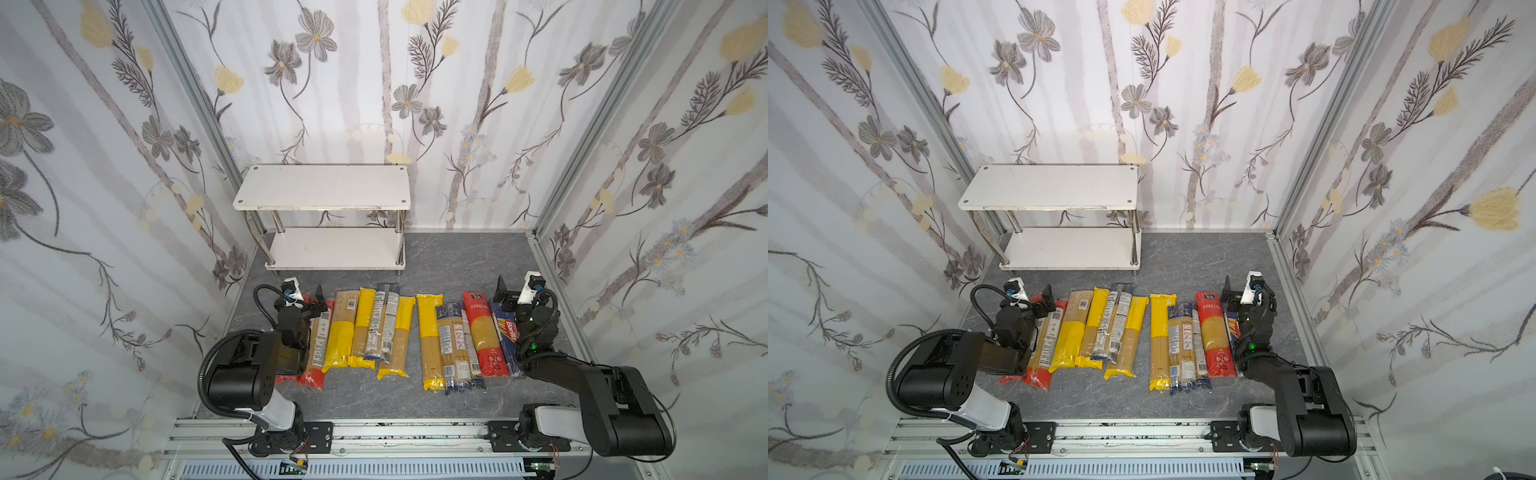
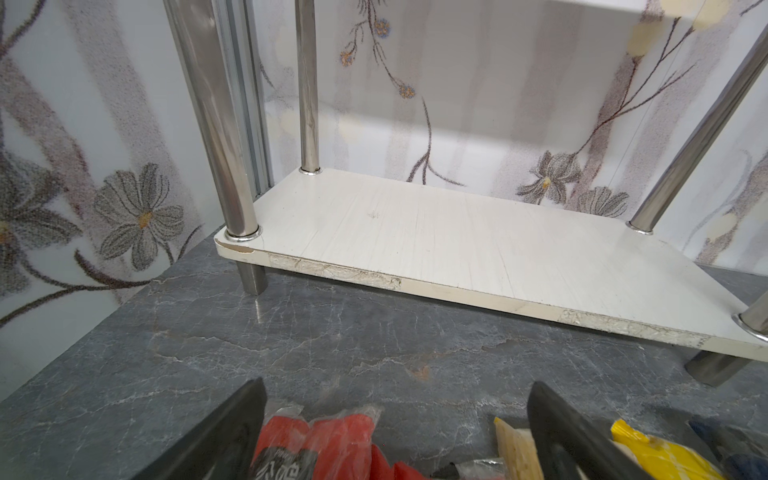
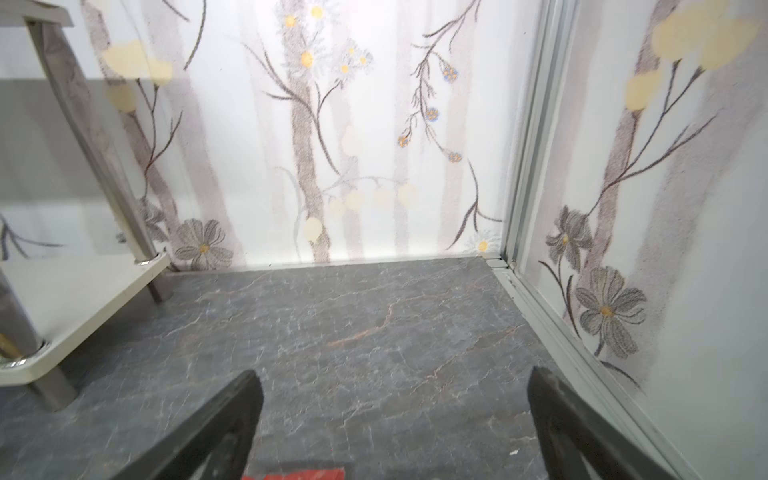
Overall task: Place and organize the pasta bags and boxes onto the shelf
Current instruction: 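Lower the left gripper onto the clear-wrapped spaghetti pack while the right arm rises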
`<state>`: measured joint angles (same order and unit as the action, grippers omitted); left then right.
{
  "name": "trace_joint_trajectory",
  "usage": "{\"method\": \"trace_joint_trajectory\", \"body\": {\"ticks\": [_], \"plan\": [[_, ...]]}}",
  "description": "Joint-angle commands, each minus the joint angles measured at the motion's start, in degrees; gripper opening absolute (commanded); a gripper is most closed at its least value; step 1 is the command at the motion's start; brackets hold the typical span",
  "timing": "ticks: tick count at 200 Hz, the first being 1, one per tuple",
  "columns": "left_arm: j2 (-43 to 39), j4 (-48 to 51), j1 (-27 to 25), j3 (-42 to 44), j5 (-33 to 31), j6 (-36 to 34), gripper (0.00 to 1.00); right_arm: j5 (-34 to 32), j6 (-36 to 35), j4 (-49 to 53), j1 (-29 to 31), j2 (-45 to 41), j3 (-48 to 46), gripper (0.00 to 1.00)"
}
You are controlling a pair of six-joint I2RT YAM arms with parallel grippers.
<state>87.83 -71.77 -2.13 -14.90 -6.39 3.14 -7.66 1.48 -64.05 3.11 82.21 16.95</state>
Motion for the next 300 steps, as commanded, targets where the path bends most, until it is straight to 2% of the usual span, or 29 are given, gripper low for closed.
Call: {"method": "trace_joint_trajectory", "body": {"ticks": [1,22,34,41,66,103,126,147,175,201,242,300], "plan": [[-3.8,5.8,-1.0,-2.0,-4.7,-0.4,1.00,-8.6,0.1,12.7,1.8,-2.3,4.7,1.00],[-6.9,11.2,-3.9,-4.2,-9.0,-2.8,1.00,-11.8,4.1,25.7,2.9,-3.7,11.1,1.00],[-8.7,15.2,-6.5,-6.3,-14.6,-2.9,1.00,-11.8,8.7,34.9,2.9,-4.3,15.8,1.00],[-9.9,18.1,-7.9,-7.8,-16.9,-1.4,1.00,-11.6,10.8,39.2,3.0,-4.6,18.1,1.00],[-13.7,29.3,-12.6,-12.8,-18.5,4.7,1.00,-9.1,16.0,51.1,3.4,-5.4,24.7,1.00],[-18.0,45.5,-24.0,-17.3,-24.6,11.1,1.00,-8.8,16.0,63.9,7.0,-8.9,30.2,1.00],[-21.3,52.9,-30.5,-15.7,-24.6,19.5,1.00,-7.6,16.9,67.7,8.8,-12.4,29.6,1.00],[-24.2,56.3,-36.8,-12.3,-25.9,25.8,1.00,-3.7,18.6,70.3,10.0,-15.8,28.5,1.00],[-25.3,57.2,-44.3,-8.9,-27.8,30.9,1.00,1.0,21.1,72.5,11.6,-19.9,26.7,1.00],[-22.3,57.5,-49.8,-8.1,-30.1,32.9,1.00,2.6,23.0,73.9,13.3,-24.4,23.4,1.00],[-16.0,57.9,-55.4,-8.9,-31.9,34.6,1.00,2.2,24.0,78.8,14.7,-30.8,21.4,1.00],[-6.0,59.4,-58.3,-12.6,-34.9,35.3,1.00,2.9,24.7,81.4,15.8,-33.5,21.2,1.00]]}}
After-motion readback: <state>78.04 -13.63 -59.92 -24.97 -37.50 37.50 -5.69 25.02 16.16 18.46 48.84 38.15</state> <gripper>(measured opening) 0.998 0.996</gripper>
